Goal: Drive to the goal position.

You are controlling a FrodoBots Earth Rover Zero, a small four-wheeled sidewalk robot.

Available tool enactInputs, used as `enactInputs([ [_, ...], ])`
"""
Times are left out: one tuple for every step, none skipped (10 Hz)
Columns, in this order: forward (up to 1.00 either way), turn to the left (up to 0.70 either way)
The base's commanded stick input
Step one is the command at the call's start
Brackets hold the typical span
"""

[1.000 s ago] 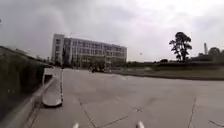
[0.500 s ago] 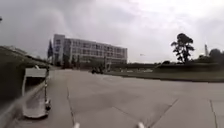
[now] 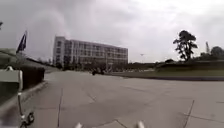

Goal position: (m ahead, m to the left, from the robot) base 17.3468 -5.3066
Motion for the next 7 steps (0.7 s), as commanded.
enactInputs([
  [0.85, 0.34],
  [0.85, 0.34],
  [0.85, 0.34],
  [0.85, 0.34],
  [0.85, 0.23],
  [0.85, 0.00],
  [0.85, 0.00],
])
